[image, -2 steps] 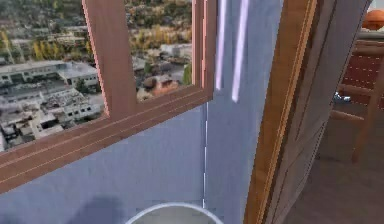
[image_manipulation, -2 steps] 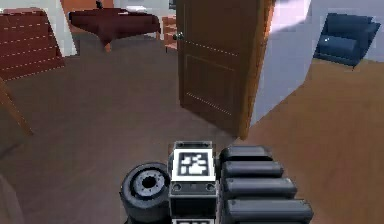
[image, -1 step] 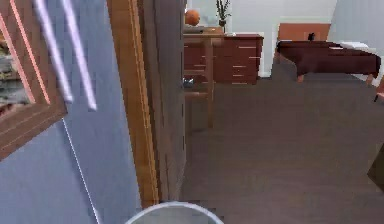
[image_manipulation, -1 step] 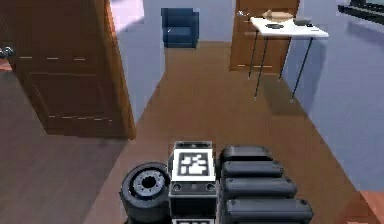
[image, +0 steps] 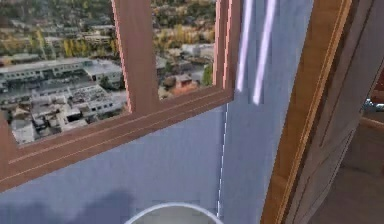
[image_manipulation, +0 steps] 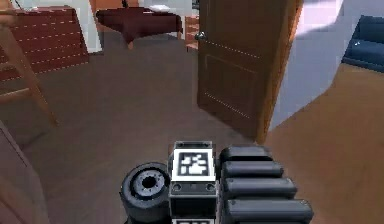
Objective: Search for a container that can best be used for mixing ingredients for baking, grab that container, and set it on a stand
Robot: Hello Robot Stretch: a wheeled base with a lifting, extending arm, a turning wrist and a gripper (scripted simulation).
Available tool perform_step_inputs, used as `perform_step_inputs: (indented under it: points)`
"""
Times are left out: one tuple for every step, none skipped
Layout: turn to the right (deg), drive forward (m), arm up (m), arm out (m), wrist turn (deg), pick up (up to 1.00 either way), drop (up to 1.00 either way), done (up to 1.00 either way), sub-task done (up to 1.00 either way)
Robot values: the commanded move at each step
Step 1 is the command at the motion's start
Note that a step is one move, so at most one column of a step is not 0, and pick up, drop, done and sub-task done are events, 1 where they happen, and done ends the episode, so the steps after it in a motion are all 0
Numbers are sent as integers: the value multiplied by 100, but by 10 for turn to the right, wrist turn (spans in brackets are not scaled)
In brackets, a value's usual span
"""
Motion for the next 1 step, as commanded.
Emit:
perform_step_inputs:
  points:
    - [-390, 0, 0, 0, 0, 0, 0, 0, 0]
